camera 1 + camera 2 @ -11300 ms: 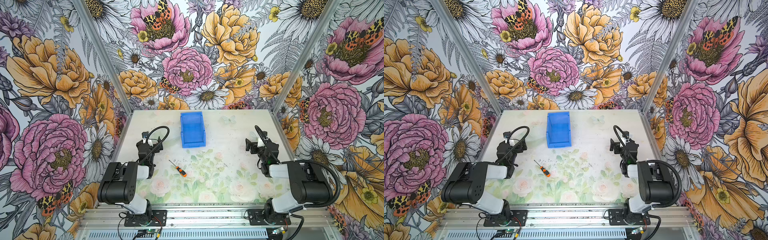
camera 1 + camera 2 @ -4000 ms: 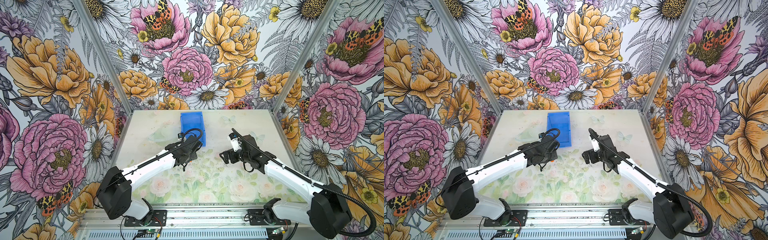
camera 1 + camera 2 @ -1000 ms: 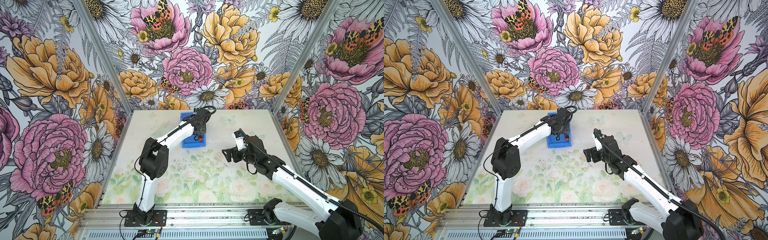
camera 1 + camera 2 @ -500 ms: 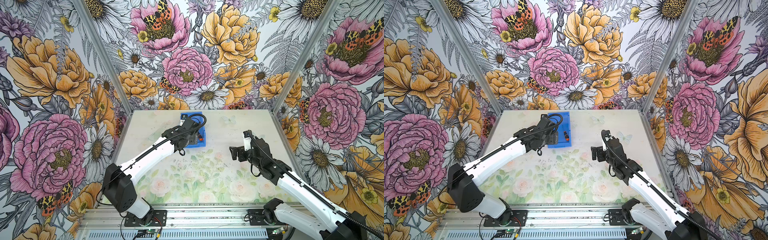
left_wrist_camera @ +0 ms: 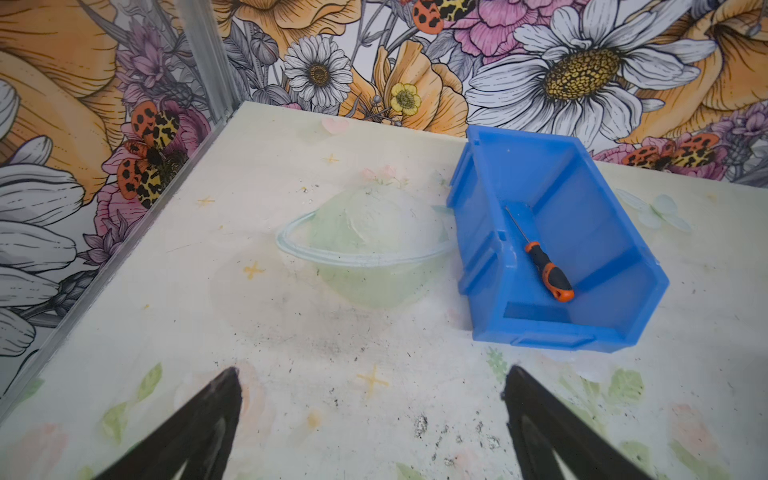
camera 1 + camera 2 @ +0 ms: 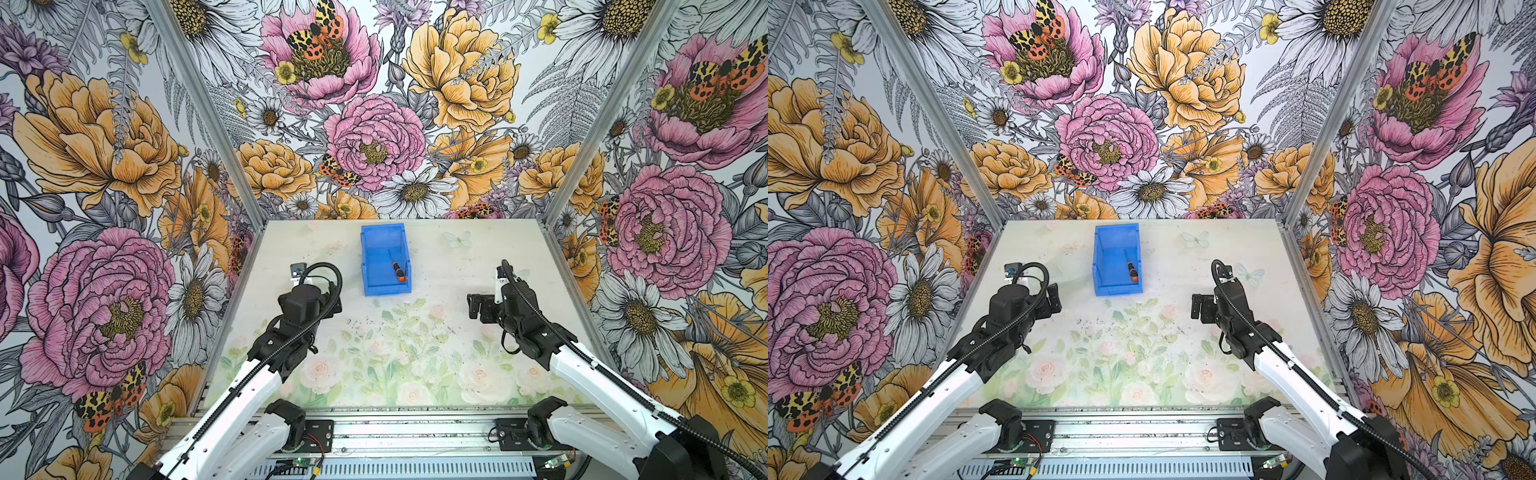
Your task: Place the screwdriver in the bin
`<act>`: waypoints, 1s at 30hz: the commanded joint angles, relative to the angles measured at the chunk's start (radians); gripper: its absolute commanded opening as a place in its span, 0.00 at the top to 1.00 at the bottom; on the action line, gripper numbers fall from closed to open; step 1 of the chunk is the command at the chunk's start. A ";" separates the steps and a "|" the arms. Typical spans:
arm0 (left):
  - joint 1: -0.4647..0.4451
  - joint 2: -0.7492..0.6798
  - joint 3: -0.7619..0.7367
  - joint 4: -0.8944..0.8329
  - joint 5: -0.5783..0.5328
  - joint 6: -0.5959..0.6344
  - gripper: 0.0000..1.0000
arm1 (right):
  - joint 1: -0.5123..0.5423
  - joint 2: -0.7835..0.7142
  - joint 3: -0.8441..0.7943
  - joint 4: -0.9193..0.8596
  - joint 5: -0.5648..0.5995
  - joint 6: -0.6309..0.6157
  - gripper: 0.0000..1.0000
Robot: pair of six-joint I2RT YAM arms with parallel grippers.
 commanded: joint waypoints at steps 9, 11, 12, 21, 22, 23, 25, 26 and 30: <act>0.149 -0.098 -0.291 0.434 0.145 0.252 0.01 | -0.063 -0.159 -0.188 0.310 0.233 -0.264 0.00; 0.202 -0.023 -0.315 0.559 0.151 0.263 0.01 | -0.132 -0.106 -0.205 0.408 0.198 -0.287 0.00; 0.233 0.020 -0.319 0.604 0.171 0.262 0.01 | -0.164 -0.077 -0.210 0.448 0.173 -0.291 0.01; 0.359 0.533 -0.236 1.018 0.248 0.276 0.01 | -0.348 0.316 -0.145 0.748 -0.021 -0.317 0.00; 0.361 0.571 -0.219 1.048 0.261 0.283 0.01 | -0.359 0.349 -0.138 0.780 -0.037 -0.316 0.00; 0.363 0.611 -0.208 1.097 0.267 0.282 0.01 | -0.368 0.377 -0.135 0.812 -0.049 -0.314 0.01; 0.372 0.678 -0.172 1.100 0.297 0.283 0.01 | -0.384 0.426 -0.127 0.853 -0.054 -0.315 0.01; 0.373 0.710 -0.167 1.119 0.301 0.281 0.01 | -0.396 0.449 -0.120 0.871 -0.059 -0.316 0.01; 0.384 0.740 -0.205 1.204 0.330 0.276 0.01 | -0.425 0.512 -0.100 0.903 -0.095 -0.304 0.01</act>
